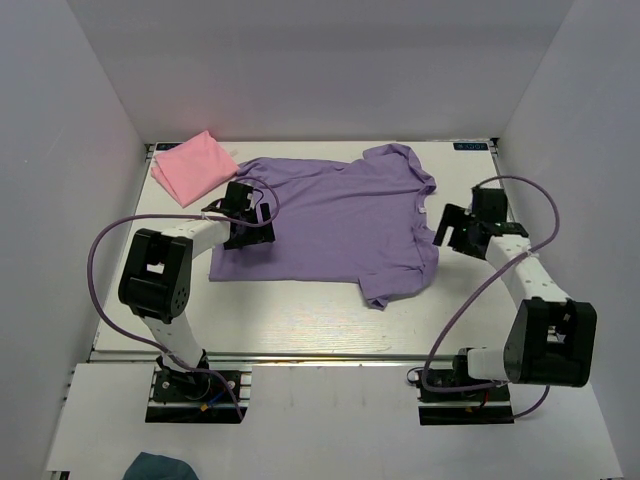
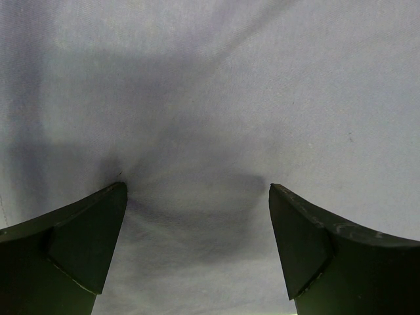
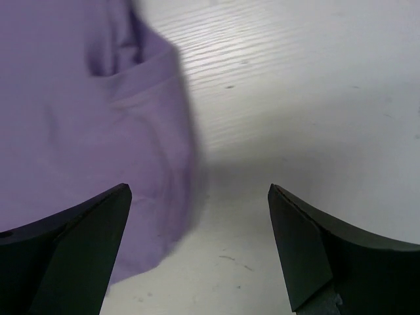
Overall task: Fold and stack the t-shirts
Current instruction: Flatten out the tshirt
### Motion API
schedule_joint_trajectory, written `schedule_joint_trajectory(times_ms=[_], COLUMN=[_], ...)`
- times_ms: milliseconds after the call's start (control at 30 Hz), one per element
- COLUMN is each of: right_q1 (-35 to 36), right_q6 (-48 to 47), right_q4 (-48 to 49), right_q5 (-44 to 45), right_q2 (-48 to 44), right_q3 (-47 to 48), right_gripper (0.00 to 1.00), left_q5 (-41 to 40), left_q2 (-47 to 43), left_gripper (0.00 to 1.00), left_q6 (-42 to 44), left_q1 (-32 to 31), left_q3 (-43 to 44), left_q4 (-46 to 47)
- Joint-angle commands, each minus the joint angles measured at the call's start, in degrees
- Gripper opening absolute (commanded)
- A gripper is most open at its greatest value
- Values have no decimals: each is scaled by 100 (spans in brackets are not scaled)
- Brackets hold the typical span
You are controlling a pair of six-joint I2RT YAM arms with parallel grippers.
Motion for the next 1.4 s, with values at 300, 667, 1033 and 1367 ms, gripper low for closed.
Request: schedule_joint_trajectory(times_ms=[300,667,1033,1367], right_q1=[1553,1466,815,-81], right_q6=[-254,301,109,-68], right_q4=[359,254,175,175], right_q5=[797,2223,2101,2144], right_q2=[1449,3131,2429,1786], right_q3=[910,2109,1433,782], right_gripper=[90,90,90,90], left_q5=[-159,-378,-537,-651], left_q2=[40,49,49,49], left_gripper=[100,100,100,100], left_q6=[-15,-15,-120,-120], left_q1=[28,81,81,81], left_q3=[-182,-472,-472,-419], left_q4=[-721,-826,-879,-1002])
